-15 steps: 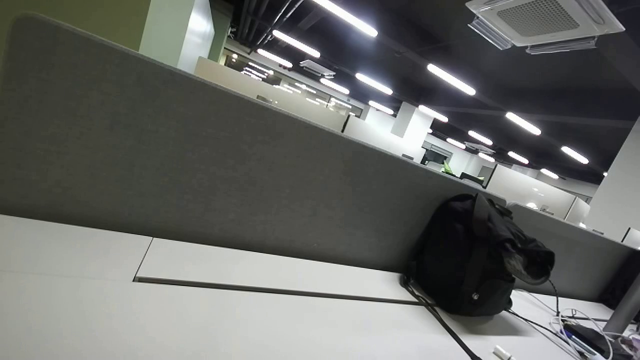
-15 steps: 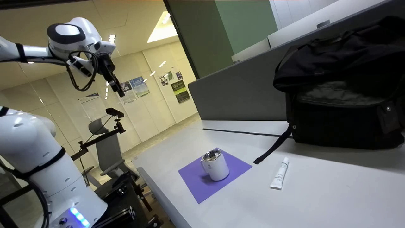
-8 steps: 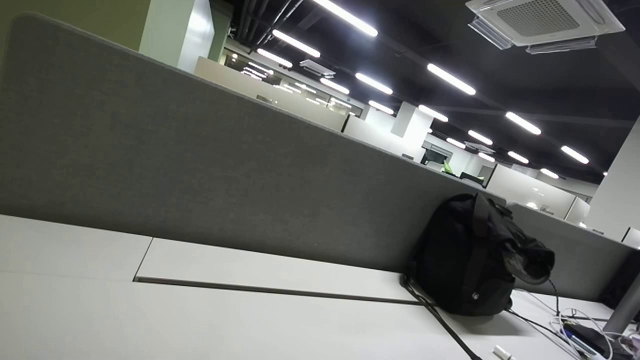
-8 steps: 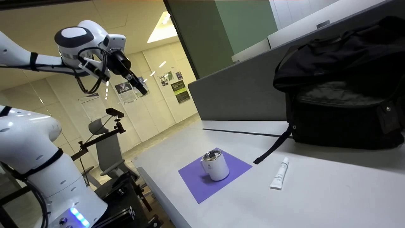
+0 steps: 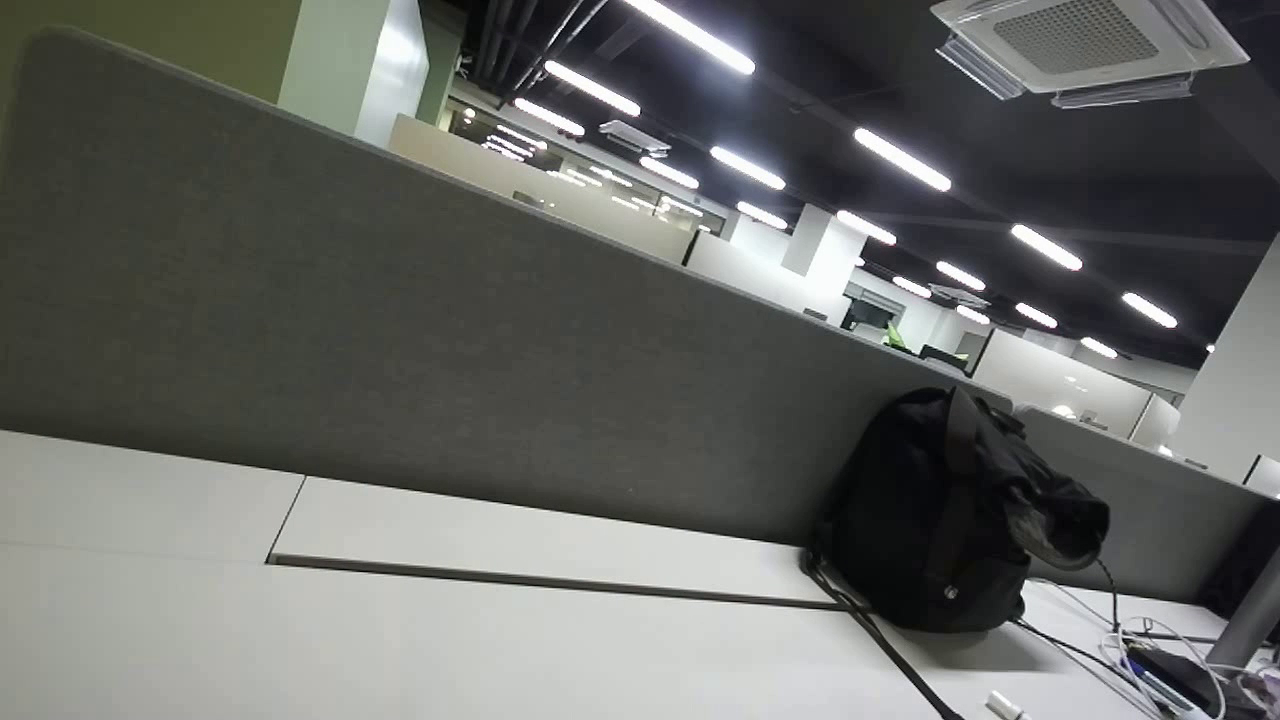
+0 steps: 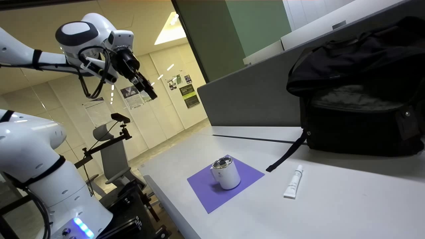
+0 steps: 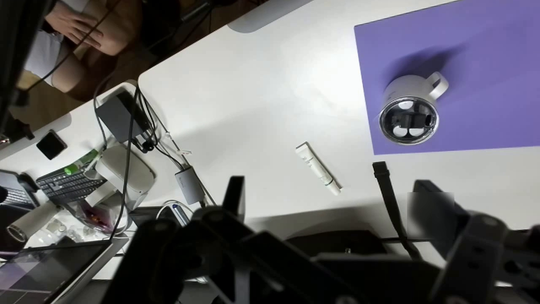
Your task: Remove the silver lid from the white mug
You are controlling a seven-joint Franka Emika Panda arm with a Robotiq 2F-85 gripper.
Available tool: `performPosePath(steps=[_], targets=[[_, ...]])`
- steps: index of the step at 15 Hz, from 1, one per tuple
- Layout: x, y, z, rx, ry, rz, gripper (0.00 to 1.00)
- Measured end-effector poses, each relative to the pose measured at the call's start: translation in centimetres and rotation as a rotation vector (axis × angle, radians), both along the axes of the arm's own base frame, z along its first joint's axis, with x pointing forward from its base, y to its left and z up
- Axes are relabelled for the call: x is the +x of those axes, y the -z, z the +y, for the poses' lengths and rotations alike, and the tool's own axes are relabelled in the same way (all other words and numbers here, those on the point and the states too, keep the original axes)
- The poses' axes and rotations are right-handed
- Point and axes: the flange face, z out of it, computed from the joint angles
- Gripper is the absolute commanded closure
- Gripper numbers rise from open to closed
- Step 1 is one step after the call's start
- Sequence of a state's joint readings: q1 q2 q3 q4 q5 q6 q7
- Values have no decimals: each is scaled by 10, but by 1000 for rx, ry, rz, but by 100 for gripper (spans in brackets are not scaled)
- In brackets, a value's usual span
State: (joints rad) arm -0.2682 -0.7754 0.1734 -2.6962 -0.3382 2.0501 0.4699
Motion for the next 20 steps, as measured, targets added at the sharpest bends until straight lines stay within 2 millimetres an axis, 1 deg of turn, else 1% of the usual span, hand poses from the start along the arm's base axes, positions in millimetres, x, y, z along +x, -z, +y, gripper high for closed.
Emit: performPosePath(steps=[11,14,16,19,20], targets=[[0,0,0,0,-1,1,0],[9,5,0,0,-39,-63,0],[20,19,-4,0,-69,-96,0],[39,57,-15,37,-88,-97,0],[46,71,-19,50,-97,-100,12]])
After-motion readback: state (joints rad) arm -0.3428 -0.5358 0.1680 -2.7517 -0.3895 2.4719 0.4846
